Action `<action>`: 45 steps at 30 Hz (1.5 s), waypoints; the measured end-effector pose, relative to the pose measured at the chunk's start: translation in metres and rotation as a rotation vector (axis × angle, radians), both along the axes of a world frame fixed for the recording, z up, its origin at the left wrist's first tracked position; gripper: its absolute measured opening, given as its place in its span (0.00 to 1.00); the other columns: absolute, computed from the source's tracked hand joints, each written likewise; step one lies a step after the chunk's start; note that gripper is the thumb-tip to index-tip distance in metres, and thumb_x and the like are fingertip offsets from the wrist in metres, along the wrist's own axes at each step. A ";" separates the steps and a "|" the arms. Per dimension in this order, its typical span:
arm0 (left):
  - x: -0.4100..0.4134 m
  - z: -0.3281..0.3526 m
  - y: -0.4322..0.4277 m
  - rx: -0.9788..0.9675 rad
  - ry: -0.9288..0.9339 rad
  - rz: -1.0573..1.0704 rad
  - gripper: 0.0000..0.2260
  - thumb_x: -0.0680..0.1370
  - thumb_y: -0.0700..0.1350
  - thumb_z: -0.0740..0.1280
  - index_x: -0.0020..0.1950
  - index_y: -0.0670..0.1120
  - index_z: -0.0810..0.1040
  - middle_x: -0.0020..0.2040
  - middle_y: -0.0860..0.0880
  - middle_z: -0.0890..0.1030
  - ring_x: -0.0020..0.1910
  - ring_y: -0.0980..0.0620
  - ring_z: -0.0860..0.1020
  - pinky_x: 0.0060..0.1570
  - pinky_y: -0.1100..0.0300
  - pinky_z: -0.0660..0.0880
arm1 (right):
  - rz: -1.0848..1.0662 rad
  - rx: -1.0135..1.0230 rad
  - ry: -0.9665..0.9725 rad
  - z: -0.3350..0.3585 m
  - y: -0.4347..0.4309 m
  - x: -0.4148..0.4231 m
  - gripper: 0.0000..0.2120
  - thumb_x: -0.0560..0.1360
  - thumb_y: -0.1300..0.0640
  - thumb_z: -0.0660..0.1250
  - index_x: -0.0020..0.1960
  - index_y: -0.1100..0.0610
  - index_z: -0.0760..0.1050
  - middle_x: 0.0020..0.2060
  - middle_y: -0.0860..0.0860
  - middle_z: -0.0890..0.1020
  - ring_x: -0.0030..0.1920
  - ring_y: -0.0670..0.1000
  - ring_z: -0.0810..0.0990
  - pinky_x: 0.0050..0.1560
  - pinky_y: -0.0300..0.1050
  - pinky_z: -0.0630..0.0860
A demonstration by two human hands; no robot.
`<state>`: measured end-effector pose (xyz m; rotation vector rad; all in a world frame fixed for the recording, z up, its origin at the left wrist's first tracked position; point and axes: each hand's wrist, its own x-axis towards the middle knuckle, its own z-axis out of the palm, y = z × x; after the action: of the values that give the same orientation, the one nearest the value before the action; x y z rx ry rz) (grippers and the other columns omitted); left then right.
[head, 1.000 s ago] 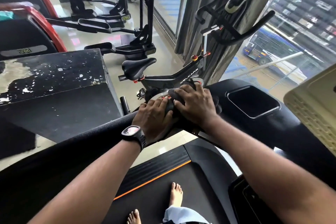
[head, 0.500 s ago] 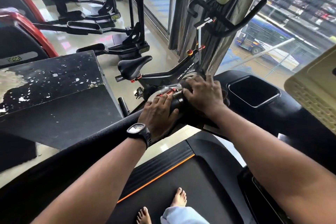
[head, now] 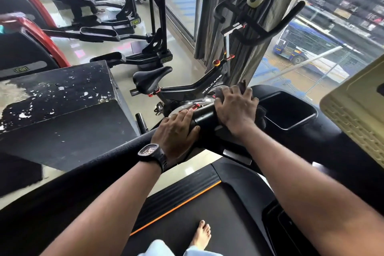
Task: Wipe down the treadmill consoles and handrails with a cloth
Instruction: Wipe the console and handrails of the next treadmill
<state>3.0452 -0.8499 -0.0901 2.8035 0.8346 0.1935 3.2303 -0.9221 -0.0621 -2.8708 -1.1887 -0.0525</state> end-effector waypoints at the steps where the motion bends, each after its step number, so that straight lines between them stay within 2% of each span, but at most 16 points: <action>1: 0.000 0.000 -0.001 0.004 0.003 0.004 0.30 0.80 0.61 0.50 0.75 0.44 0.67 0.71 0.47 0.74 0.67 0.46 0.74 0.62 0.50 0.71 | -0.024 0.029 -0.028 -0.006 -0.005 -0.012 0.24 0.80 0.40 0.56 0.70 0.50 0.72 0.69 0.53 0.74 0.70 0.66 0.67 0.65 0.66 0.68; 4: 0.003 0.001 -0.001 0.002 0.019 0.022 0.31 0.79 0.62 0.49 0.75 0.45 0.67 0.71 0.47 0.74 0.66 0.46 0.74 0.61 0.49 0.72 | 0.122 0.148 -0.070 -0.021 -0.017 -0.038 0.22 0.78 0.41 0.58 0.67 0.49 0.75 0.67 0.51 0.76 0.69 0.65 0.67 0.64 0.66 0.67; 7: 0.006 0.006 0.001 -0.026 0.040 0.011 0.34 0.78 0.64 0.47 0.76 0.46 0.66 0.72 0.48 0.73 0.67 0.46 0.74 0.60 0.49 0.71 | 0.356 0.058 -0.050 -0.011 -0.009 -0.012 0.24 0.78 0.37 0.56 0.68 0.46 0.75 0.66 0.48 0.77 0.70 0.61 0.68 0.63 0.62 0.68; 10: 0.008 0.008 0.001 -0.046 0.031 -0.005 0.31 0.80 0.62 0.51 0.77 0.45 0.65 0.73 0.47 0.72 0.67 0.45 0.73 0.62 0.49 0.70 | 0.202 -0.025 0.022 0.006 0.006 0.014 0.24 0.79 0.37 0.54 0.67 0.48 0.75 0.67 0.51 0.77 0.67 0.61 0.70 0.62 0.60 0.69; 13: 0.010 0.009 0.005 -0.097 0.033 -0.025 0.28 0.82 0.59 0.57 0.78 0.45 0.63 0.75 0.47 0.70 0.69 0.45 0.71 0.65 0.50 0.69 | -0.066 0.035 0.012 -0.004 -0.003 -0.007 0.24 0.81 0.39 0.55 0.71 0.50 0.71 0.71 0.54 0.72 0.71 0.66 0.65 0.65 0.68 0.66; 16: 0.015 0.011 0.010 -0.107 0.054 -0.051 0.30 0.82 0.59 0.58 0.79 0.44 0.61 0.76 0.46 0.69 0.70 0.45 0.70 0.66 0.51 0.68 | 0.016 0.112 -0.050 -0.019 -0.018 -0.030 0.23 0.79 0.41 0.58 0.70 0.48 0.71 0.71 0.52 0.72 0.71 0.66 0.65 0.66 0.70 0.65; 20: 0.028 0.013 0.010 -0.119 0.056 -0.089 0.31 0.81 0.59 0.57 0.79 0.42 0.61 0.76 0.44 0.68 0.71 0.45 0.70 0.66 0.49 0.71 | 0.256 -0.038 -0.011 -0.003 -0.008 0.011 0.25 0.79 0.37 0.54 0.70 0.46 0.72 0.69 0.48 0.74 0.73 0.62 0.65 0.64 0.64 0.68; 22: 0.036 0.014 0.011 -0.138 0.051 -0.131 0.33 0.81 0.60 0.56 0.79 0.41 0.60 0.76 0.43 0.68 0.73 0.44 0.68 0.68 0.47 0.70 | 0.083 -0.058 0.008 0.006 -0.005 0.027 0.26 0.80 0.37 0.54 0.72 0.48 0.71 0.71 0.50 0.74 0.71 0.63 0.66 0.64 0.63 0.69; 25: 0.046 0.015 0.012 -0.145 0.064 -0.162 0.35 0.79 0.62 0.54 0.79 0.40 0.60 0.76 0.42 0.67 0.75 0.44 0.66 0.72 0.48 0.65 | -0.176 -0.045 -0.008 0.000 -0.015 0.005 0.27 0.81 0.39 0.54 0.76 0.50 0.65 0.74 0.53 0.69 0.73 0.68 0.63 0.66 0.68 0.67; 28: 0.053 0.014 0.012 -0.156 0.054 -0.156 0.37 0.76 0.63 0.51 0.79 0.41 0.60 0.77 0.43 0.66 0.76 0.46 0.64 0.73 0.49 0.64 | -0.073 0.030 -0.050 -0.012 -0.025 -0.017 0.25 0.81 0.41 0.58 0.74 0.48 0.69 0.74 0.51 0.70 0.73 0.67 0.63 0.67 0.69 0.65; 31: 0.059 0.012 0.014 -0.128 0.059 -0.191 0.34 0.80 0.62 0.55 0.80 0.41 0.59 0.77 0.44 0.66 0.76 0.47 0.64 0.72 0.49 0.65 | 0.147 -0.053 -0.023 0.001 -0.015 0.015 0.24 0.80 0.38 0.57 0.73 0.45 0.70 0.72 0.48 0.72 0.72 0.62 0.64 0.66 0.63 0.67; 33: 0.064 0.013 0.017 -0.117 0.064 -0.219 0.33 0.81 0.60 0.58 0.80 0.42 0.58 0.77 0.44 0.66 0.76 0.46 0.64 0.71 0.49 0.66 | 0.097 -0.136 0.035 0.014 -0.006 0.041 0.25 0.81 0.38 0.55 0.73 0.46 0.70 0.71 0.49 0.72 0.72 0.62 0.65 0.64 0.61 0.69; 37: 0.073 0.017 0.020 -0.137 0.068 -0.256 0.33 0.82 0.60 0.58 0.80 0.42 0.58 0.77 0.43 0.65 0.76 0.45 0.63 0.72 0.49 0.65 | -0.220 -0.094 0.038 0.014 -0.007 0.034 0.25 0.81 0.39 0.54 0.74 0.50 0.68 0.72 0.54 0.71 0.72 0.66 0.65 0.66 0.66 0.69; 40: 0.077 0.014 0.016 -0.151 0.041 -0.262 0.33 0.82 0.58 0.58 0.80 0.40 0.57 0.78 0.42 0.65 0.76 0.46 0.63 0.72 0.51 0.64 | -0.115 -0.049 -0.062 0.001 -0.014 0.005 0.23 0.81 0.40 0.56 0.73 0.48 0.70 0.73 0.50 0.72 0.73 0.66 0.64 0.68 0.66 0.67; 43: 0.081 0.014 0.017 -0.162 0.037 -0.282 0.34 0.82 0.59 0.58 0.81 0.40 0.54 0.79 0.41 0.61 0.78 0.47 0.60 0.75 0.53 0.60 | 0.096 -0.037 -0.007 0.003 -0.011 0.024 0.24 0.80 0.38 0.57 0.73 0.43 0.70 0.73 0.45 0.72 0.74 0.61 0.64 0.69 0.62 0.66; 45: 0.087 0.016 0.019 -0.154 0.043 -0.299 0.35 0.82 0.59 0.58 0.81 0.40 0.53 0.80 0.42 0.60 0.79 0.47 0.58 0.76 0.54 0.58 | 0.106 -0.113 0.042 0.013 -0.005 0.047 0.25 0.80 0.37 0.56 0.73 0.43 0.70 0.73 0.45 0.72 0.73 0.59 0.65 0.67 0.60 0.68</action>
<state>3.1322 -0.8310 -0.0744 2.7496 0.4093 0.0197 3.2773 -0.9271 -0.0495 -2.8811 -1.3760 0.0805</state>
